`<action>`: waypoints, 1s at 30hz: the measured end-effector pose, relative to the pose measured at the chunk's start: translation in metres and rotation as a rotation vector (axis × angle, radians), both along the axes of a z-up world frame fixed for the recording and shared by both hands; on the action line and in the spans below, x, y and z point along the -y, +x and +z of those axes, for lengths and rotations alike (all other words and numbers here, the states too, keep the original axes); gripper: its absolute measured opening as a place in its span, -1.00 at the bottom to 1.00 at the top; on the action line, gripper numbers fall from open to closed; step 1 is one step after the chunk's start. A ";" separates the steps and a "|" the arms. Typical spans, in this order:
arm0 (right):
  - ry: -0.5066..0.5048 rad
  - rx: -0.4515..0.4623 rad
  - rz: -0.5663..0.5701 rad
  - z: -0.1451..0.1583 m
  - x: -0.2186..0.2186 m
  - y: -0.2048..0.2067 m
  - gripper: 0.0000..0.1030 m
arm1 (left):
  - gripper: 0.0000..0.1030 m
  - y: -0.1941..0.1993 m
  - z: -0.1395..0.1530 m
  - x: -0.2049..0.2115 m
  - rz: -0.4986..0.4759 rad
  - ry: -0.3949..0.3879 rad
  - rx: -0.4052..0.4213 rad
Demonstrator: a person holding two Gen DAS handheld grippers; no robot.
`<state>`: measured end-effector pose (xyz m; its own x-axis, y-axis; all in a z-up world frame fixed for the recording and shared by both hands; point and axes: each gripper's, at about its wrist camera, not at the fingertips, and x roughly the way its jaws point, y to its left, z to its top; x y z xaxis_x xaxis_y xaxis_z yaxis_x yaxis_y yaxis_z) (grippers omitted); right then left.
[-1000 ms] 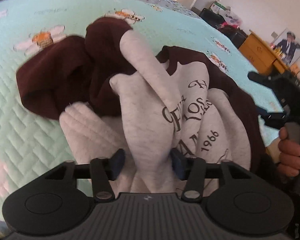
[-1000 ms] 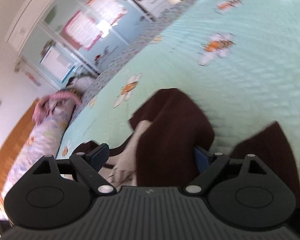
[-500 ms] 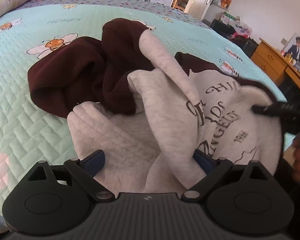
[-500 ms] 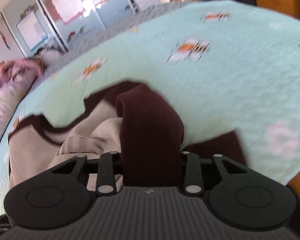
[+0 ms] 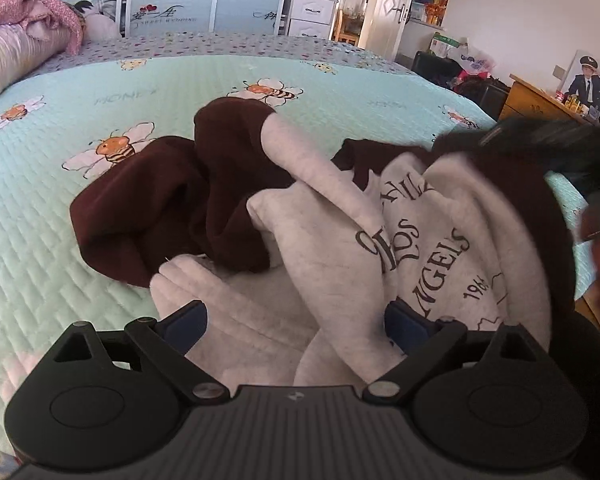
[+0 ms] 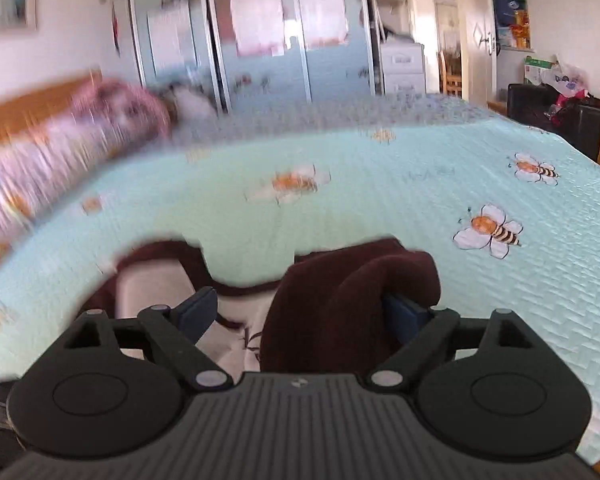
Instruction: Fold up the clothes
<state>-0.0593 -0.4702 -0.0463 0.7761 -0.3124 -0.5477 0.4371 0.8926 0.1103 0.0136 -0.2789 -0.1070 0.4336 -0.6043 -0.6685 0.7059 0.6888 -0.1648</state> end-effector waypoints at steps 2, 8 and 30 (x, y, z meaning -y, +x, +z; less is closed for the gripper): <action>-0.008 -0.136 -0.056 -0.029 0.011 0.019 0.71 | 0.90 0.001 -0.001 -0.004 0.009 0.001 -0.013; 0.165 -0.198 -0.276 -0.071 0.091 -0.043 0.38 | 0.95 0.007 -0.013 -0.005 0.016 -0.004 -0.079; 0.184 -0.141 -0.012 -0.074 0.048 -0.011 0.58 | 0.92 -0.024 0.067 0.025 -0.116 -0.136 0.160</action>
